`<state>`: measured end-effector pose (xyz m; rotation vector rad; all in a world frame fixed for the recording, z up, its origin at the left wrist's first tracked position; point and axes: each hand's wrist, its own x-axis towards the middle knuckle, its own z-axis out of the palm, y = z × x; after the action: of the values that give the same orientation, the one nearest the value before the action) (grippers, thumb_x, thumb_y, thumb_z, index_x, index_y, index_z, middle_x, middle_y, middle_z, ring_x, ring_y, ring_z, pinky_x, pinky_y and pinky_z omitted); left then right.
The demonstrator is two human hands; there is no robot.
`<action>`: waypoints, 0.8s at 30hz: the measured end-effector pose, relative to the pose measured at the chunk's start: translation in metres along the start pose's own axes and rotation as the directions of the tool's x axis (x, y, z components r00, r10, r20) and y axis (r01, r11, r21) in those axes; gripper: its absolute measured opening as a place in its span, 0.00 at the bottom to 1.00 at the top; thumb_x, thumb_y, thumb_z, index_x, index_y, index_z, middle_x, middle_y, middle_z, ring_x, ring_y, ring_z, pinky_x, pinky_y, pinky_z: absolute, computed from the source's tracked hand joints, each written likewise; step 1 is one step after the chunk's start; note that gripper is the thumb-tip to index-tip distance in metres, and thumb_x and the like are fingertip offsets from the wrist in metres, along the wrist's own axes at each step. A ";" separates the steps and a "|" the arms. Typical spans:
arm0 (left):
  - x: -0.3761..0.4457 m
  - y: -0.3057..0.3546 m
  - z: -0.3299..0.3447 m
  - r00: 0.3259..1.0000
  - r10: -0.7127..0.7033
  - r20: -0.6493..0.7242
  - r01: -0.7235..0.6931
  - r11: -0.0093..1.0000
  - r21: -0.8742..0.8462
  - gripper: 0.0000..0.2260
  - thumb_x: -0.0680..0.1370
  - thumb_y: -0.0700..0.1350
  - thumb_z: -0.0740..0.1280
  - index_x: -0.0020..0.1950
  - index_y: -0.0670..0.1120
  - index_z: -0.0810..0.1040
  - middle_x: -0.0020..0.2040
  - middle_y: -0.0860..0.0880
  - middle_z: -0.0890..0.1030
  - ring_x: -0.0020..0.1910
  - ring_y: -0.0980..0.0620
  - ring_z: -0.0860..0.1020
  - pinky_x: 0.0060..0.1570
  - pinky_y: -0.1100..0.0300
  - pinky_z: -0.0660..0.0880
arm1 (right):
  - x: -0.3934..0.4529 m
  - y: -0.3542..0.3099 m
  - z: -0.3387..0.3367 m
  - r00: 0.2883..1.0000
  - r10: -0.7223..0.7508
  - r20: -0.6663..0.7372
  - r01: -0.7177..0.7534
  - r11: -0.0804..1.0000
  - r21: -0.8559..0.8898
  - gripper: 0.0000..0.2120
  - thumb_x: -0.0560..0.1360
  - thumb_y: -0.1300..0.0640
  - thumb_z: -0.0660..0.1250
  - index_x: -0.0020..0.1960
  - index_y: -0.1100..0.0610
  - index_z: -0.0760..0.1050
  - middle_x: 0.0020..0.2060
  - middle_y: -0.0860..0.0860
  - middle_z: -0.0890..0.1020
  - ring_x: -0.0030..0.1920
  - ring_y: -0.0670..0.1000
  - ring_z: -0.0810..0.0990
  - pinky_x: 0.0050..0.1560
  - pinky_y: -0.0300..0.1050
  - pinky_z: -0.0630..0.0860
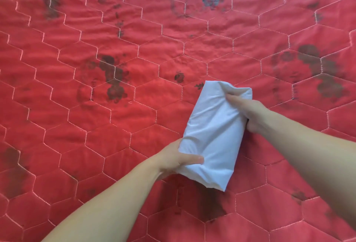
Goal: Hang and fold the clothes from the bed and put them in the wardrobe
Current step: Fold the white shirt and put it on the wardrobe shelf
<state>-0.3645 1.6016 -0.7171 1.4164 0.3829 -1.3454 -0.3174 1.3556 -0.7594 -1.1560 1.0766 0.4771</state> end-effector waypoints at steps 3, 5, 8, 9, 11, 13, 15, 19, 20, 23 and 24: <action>0.005 -0.005 0.000 0.989 0.082 -0.126 -0.060 0.983 0.172 0.36 0.58 0.51 0.82 0.64 0.58 0.73 0.62 0.54 0.80 0.59 0.54 0.80 0.61 0.51 0.77 | 0.014 -0.001 0.002 0.995 0.000 -0.104 0.007 0.998 0.064 0.35 0.59 0.48 0.80 0.63 0.58 0.76 0.51 0.53 0.84 0.46 0.52 0.85 0.46 0.51 0.82; 0.007 -0.007 0.005 0.982 0.117 -0.149 -0.083 0.972 0.219 0.38 0.57 0.54 0.82 0.64 0.60 0.73 0.62 0.57 0.79 0.59 0.57 0.79 0.61 0.53 0.77 | 0.020 -0.003 0.002 0.986 0.007 -0.167 0.009 0.995 0.096 0.34 0.60 0.48 0.79 0.63 0.57 0.76 0.51 0.52 0.84 0.43 0.51 0.85 0.40 0.48 0.81; 0.000 0.004 0.016 0.981 0.164 -0.107 -0.137 0.966 0.220 0.37 0.59 0.50 0.82 0.66 0.58 0.72 0.60 0.58 0.80 0.58 0.59 0.79 0.60 0.54 0.77 | 0.021 -0.013 -0.003 0.966 -0.007 -0.259 0.038 0.993 0.115 0.34 0.60 0.44 0.78 0.62 0.56 0.76 0.52 0.52 0.84 0.43 0.52 0.85 0.38 0.48 0.81; -0.007 0.013 0.019 0.980 0.181 -0.089 -0.157 0.962 0.221 0.36 0.60 0.49 0.82 0.66 0.57 0.73 0.59 0.59 0.81 0.57 0.60 0.80 0.59 0.54 0.77 | 0.018 -0.020 -0.004 0.966 -0.025 -0.256 0.051 0.994 0.097 0.31 0.65 0.45 0.76 0.63 0.57 0.75 0.54 0.53 0.83 0.45 0.52 0.85 0.37 0.46 0.80; -0.026 0.038 0.022 0.974 0.220 -0.056 -0.206 0.960 0.192 0.32 0.62 0.46 0.82 0.63 0.57 0.74 0.57 0.58 0.82 0.56 0.59 0.80 0.58 0.56 0.78 | -0.004 -0.051 0.003 0.974 -0.061 -0.220 0.071 0.997 0.038 0.25 0.73 0.45 0.71 0.64 0.58 0.75 0.57 0.52 0.82 0.47 0.51 0.83 0.33 0.43 0.76; -0.052 0.071 0.023 0.963 0.271 -0.005 -0.269 0.956 0.117 0.29 0.63 0.41 0.80 0.61 0.53 0.75 0.58 0.54 0.83 0.57 0.55 0.81 0.57 0.56 0.78 | -0.053 -0.099 0.019 0.989 -0.099 -0.110 0.099 0.995 -0.005 0.19 0.76 0.44 0.68 0.61 0.56 0.76 0.52 0.50 0.83 0.42 0.48 0.83 0.32 0.41 0.75; -0.083 0.106 0.022 0.943 0.333 0.020 -0.333 0.943 0.006 0.29 0.64 0.38 0.76 0.64 0.50 0.75 0.59 0.48 0.83 0.57 0.49 0.82 0.55 0.53 0.79 | -0.112 -0.147 0.035 0.989 -0.132 0.073 0.132 0.991 -0.003 0.16 0.78 0.42 0.63 0.52 0.54 0.79 0.43 0.50 0.85 0.36 0.47 0.84 0.38 0.42 0.77; -0.163 0.181 0.017 0.894 0.447 -0.005 -0.444 0.886 -0.132 0.32 0.65 0.38 0.74 0.68 0.46 0.73 0.58 0.45 0.82 0.49 0.48 0.83 0.39 0.59 0.80 | -0.225 -0.207 0.064 0.930 -0.157 0.331 0.175 0.984 -0.024 0.21 0.77 0.43 0.63 0.58 0.58 0.79 0.51 0.57 0.85 0.51 0.54 0.85 0.59 0.52 0.76; -0.184 0.200 0.017 0.878 0.479 -0.017 -0.477 0.869 -0.131 0.32 0.64 0.39 0.76 0.68 0.45 0.73 0.59 0.42 0.82 0.51 0.45 0.83 0.41 0.57 0.80 | -0.249 -0.217 0.072 0.912 -0.141 0.385 0.165 0.986 -0.031 0.22 0.77 0.45 0.64 0.61 0.60 0.78 0.55 0.59 0.84 0.55 0.57 0.83 0.61 0.54 0.75; -0.255 0.256 0.016 0.832 0.554 -0.040 -0.555 0.826 -0.100 0.33 0.61 0.41 0.78 0.65 0.42 0.75 0.57 0.40 0.82 0.47 0.44 0.83 0.39 0.57 0.80 | -0.319 -0.256 0.098 0.867 -0.156 0.473 0.196 0.980 -0.037 0.20 0.76 0.51 0.66 0.63 0.63 0.75 0.55 0.62 0.83 0.56 0.60 0.83 0.59 0.55 0.75; -0.280 0.273 0.015 0.818 0.574 -0.047 -0.576 0.813 -0.086 0.33 0.61 0.41 0.77 0.65 0.42 0.75 0.55 0.40 0.83 0.46 0.45 0.83 0.38 0.57 0.80 | -0.345 -0.272 0.106 0.861 -0.187 0.472 0.238 0.970 -0.051 0.20 0.76 0.52 0.66 0.63 0.63 0.75 0.55 0.62 0.83 0.55 0.60 0.83 0.59 0.55 0.76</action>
<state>-0.2361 1.6106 -0.3477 1.3192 0.0131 -0.8016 -0.2139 1.4188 -0.3240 -1.1615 0.5028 0.6054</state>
